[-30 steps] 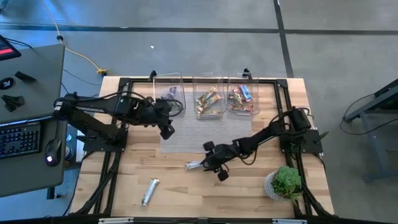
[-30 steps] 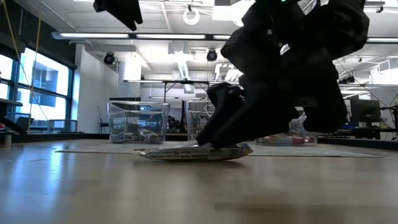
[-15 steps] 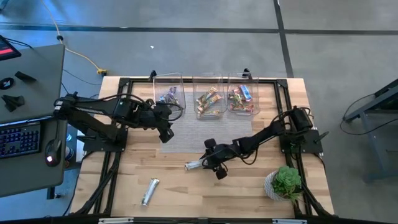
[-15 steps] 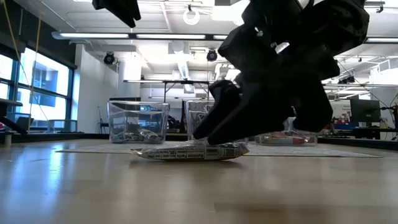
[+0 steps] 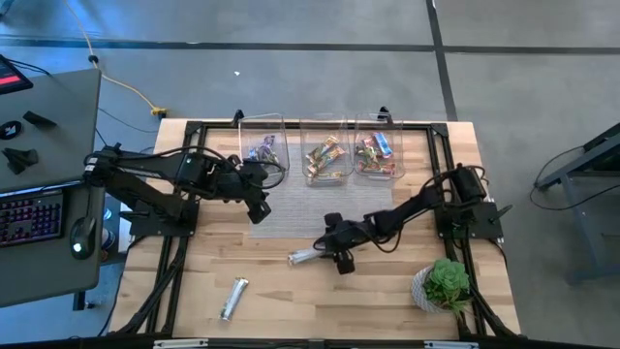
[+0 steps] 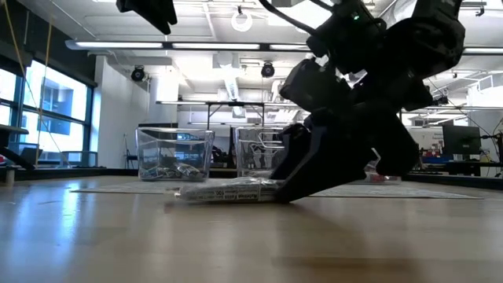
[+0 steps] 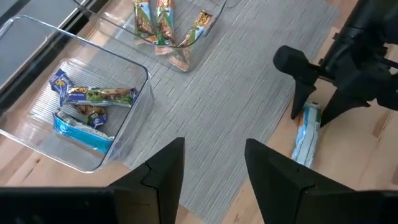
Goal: Pick and place Granola Bars by type
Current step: Put the yellow granola bar into the middle transparent bin
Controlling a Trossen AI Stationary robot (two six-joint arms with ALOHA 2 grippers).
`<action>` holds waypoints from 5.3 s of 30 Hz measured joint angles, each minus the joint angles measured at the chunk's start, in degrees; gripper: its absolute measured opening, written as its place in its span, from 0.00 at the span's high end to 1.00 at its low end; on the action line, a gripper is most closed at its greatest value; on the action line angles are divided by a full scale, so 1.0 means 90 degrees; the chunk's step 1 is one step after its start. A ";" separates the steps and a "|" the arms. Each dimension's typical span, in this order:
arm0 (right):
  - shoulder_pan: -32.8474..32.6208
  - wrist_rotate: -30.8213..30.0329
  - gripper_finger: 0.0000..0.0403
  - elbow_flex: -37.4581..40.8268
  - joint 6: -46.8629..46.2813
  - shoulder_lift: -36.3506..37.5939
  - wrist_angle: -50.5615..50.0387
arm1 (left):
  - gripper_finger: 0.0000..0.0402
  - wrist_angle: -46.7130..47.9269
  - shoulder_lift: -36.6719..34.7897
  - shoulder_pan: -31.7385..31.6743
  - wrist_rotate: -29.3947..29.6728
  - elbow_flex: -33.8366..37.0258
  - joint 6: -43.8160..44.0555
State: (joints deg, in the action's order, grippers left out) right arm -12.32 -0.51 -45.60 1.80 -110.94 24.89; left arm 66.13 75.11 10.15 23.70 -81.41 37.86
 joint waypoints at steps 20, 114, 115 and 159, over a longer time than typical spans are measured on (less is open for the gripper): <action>0.0206 0.0275 0.70 0.0192 0.0945 0.0842 -0.0386 | 0.59 -0.0007 0.0000 0.0000 -0.0022 0.0000 0.0505; 0.3053 -0.3461 0.71 -0.2725 0.1925 0.0663 -0.4735 | 0.59 0.0002 0.0000 0.0000 0.0301 0.0000 0.0661; 0.3039 -0.3463 0.71 -0.2725 0.1960 0.0661 -0.4708 | 0.59 0.0002 0.0000 -0.0002 0.0301 0.0000 0.0661; 0.3206 -0.2878 0.71 -0.2708 0.1530 0.0671 -0.4479 | 0.59 -0.0032 0.0000 -0.0002 -0.1024 0.0000 0.0664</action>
State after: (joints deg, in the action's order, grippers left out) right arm 16.53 -26.41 -69.97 15.57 -104.90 -15.42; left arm 65.84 75.11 10.13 14.49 -81.41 43.83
